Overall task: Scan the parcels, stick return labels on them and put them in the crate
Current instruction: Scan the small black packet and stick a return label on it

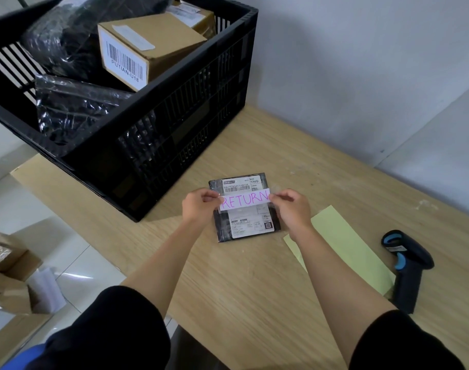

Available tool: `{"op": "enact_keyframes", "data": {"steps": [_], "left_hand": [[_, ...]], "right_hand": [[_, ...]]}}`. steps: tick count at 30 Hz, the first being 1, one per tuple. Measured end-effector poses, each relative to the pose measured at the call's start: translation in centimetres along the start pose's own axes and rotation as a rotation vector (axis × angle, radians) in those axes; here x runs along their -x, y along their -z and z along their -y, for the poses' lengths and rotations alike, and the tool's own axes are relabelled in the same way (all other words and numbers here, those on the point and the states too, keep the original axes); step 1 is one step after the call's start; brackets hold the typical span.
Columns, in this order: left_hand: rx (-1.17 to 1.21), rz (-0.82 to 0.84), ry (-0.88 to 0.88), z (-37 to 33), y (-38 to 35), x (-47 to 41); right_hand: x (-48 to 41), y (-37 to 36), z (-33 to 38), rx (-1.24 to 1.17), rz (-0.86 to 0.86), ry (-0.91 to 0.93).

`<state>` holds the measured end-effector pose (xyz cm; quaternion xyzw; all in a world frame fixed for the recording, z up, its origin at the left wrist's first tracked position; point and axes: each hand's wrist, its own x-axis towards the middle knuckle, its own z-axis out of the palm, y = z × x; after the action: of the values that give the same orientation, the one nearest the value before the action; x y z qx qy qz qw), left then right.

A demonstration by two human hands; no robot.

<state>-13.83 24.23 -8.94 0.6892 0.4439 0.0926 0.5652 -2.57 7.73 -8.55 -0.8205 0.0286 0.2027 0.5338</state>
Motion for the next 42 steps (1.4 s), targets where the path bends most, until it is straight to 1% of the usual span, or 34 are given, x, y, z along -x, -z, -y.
{"op": "enact_keyframes", "data": {"steps": [3, 8, 11, 16, 22, 26, 30, 31, 33, 35, 38, 39, 40, 41, 42], "left_hand": [[-0.019, 0.015, -0.012, -0.2, 0.1, -0.3], [-0.189, -0.005, -0.013, 0.7, -0.2, -0.1], [-0.267, 0.022, -0.016, 1.2, -0.5, -0.1], [-0.329, 0.026, -0.033, 1.6, -1.0, -0.2], [-0.474, 0.048, -0.109, 1.1, -1.3, -0.1], [-0.554, 0.063, -0.127, 0.8, -1.4, -0.2], [-0.662, 0.053, -0.206, 0.5, -1.8, 0.1], [-0.660, 0.042, -0.206, 0.5, -1.7, 0.0], [-0.595, 0.036, -0.115, 0.9, -1.1, -0.6], [-0.471, 0.042, 0.001, 1.8, -0.5, -1.0], [-0.272, 0.029, 0.057, 3.0, -0.4, -1.0], [-0.210, 0.016, 0.066, 3.3, -0.5, -1.0], [-0.160, 0.006, 0.077, 3.5, -0.6, -0.9], [-0.138, -0.002, 0.081, 3.7, -0.7, -0.8], [-0.150, -0.013, 0.070, 3.8, -0.8, -0.8]], "right_hand": [[-0.2, -0.2, 0.0, -0.016, -0.007, -0.021], [-0.1, -0.5, -1.4, 0.119, 0.048, -0.075], [-0.2, -0.7, -2.2, 0.215, 0.040, -0.058], [-0.5, -1.2, -2.7, 0.278, -0.002, -0.025], [-0.8, -1.5, -2.9, 0.330, -0.012, 0.015], [-0.6, -1.5, -3.1, 0.366, -0.026, 0.055], [-0.7, -1.6, -3.3, 0.404, -0.043, 0.059], [-0.8, -1.6, -3.3, 0.404, -0.051, 0.040], [-0.9, -1.4, -3.6, 0.355, -0.062, -0.035], [-1.1, -1.2, -3.9, 0.253, -0.060, -0.097], [-0.9, -1.1, -3.9, 0.183, -0.070, -0.116], [-0.6, -1.1, -3.7, 0.195, -0.093, -0.100], [-0.1, -1.2, -3.6, 0.243, -0.136, -0.047], [0.6, -1.3, -3.5, 0.323, -0.190, 0.061], [1.4, -1.5, -3.3, 0.412, -0.227, 0.218]]}}
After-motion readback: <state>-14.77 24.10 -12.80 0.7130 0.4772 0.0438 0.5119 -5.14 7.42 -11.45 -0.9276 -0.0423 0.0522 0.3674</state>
